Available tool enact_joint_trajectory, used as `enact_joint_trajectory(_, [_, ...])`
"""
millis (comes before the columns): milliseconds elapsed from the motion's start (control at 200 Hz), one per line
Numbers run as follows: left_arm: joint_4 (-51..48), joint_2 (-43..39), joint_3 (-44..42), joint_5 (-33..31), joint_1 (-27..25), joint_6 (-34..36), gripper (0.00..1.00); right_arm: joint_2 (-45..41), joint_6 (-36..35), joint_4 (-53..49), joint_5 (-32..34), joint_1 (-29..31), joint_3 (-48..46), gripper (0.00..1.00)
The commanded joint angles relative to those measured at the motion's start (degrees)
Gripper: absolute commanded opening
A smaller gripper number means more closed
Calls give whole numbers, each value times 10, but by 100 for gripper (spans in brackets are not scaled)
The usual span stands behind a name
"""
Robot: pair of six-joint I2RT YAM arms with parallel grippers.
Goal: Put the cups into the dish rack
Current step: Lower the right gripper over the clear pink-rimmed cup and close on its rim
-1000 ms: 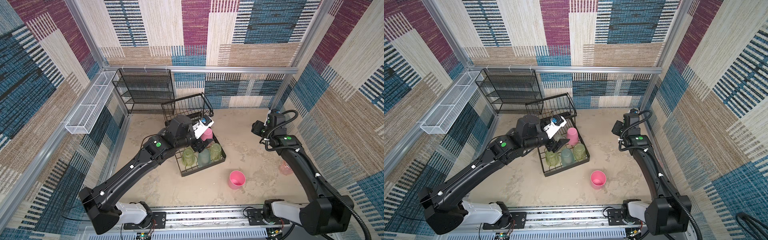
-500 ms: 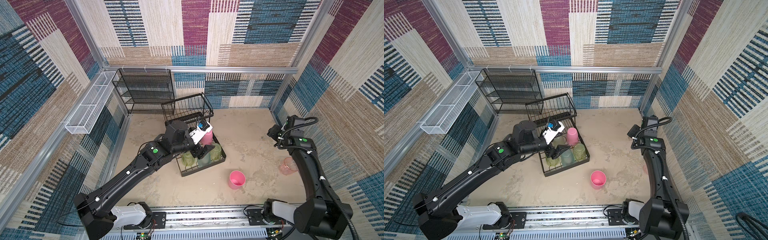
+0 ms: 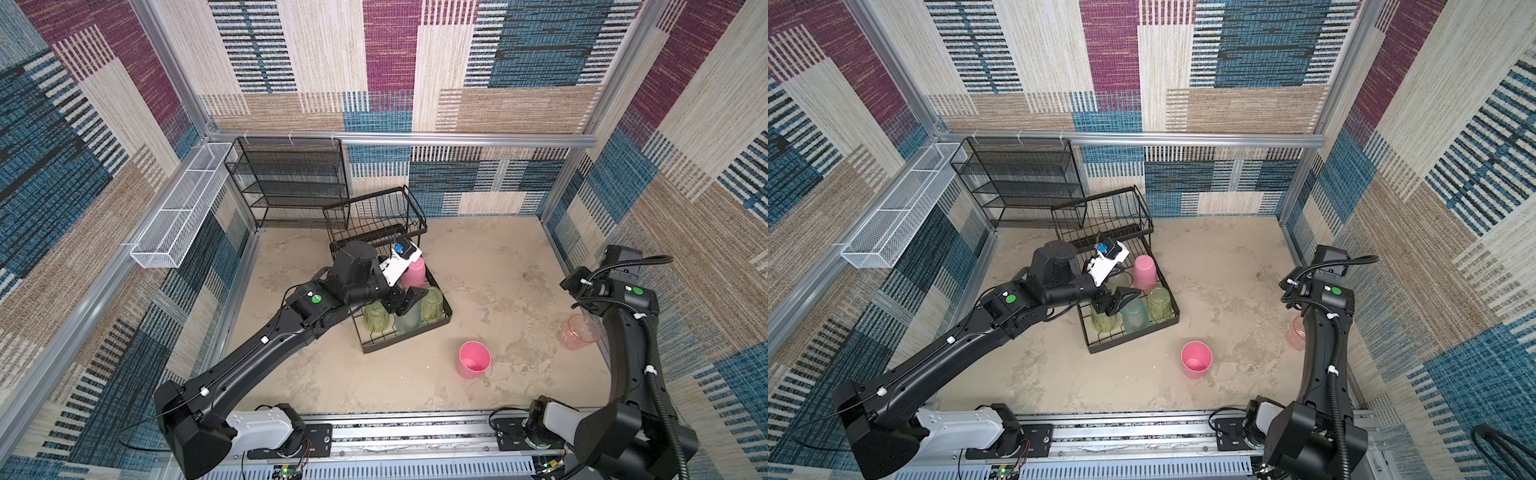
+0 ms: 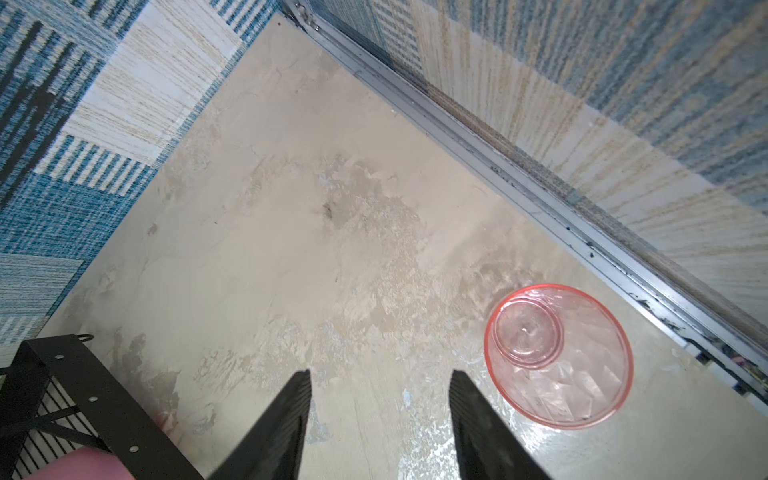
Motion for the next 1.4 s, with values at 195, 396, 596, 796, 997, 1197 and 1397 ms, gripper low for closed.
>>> enact_joint_trajectory(195, [24,-6,-2,23,13,-14,81,-3,45,-21,49,-7,-26,54])
enact_joint_trajectory(396, [21,-4,2,35,14,-18,81,-17,65,-16,69,-7,-59,51])
enact_joint_trajectory(596, [21,-2,4,47,13,-24,81,-27,80,-17,84,-8,-82,50])
enact_joint_trajectory(796, [19,2,5,49,13,-25,81,-25,79,0,101,-9,-107,49])
enact_joint_trajectory(997, [16,12,7,61,14,-27,81,-12,78,27,105,-13,-140,48])
enact_joint_trajectory(1197, [20,20,7,107,13,-27,81,8,71,50,113,-19,-147,46])
enact_joint_trajectory(1397, [22,18,8,131,13,-28,81,36,66,70,118,-23,-141,43])
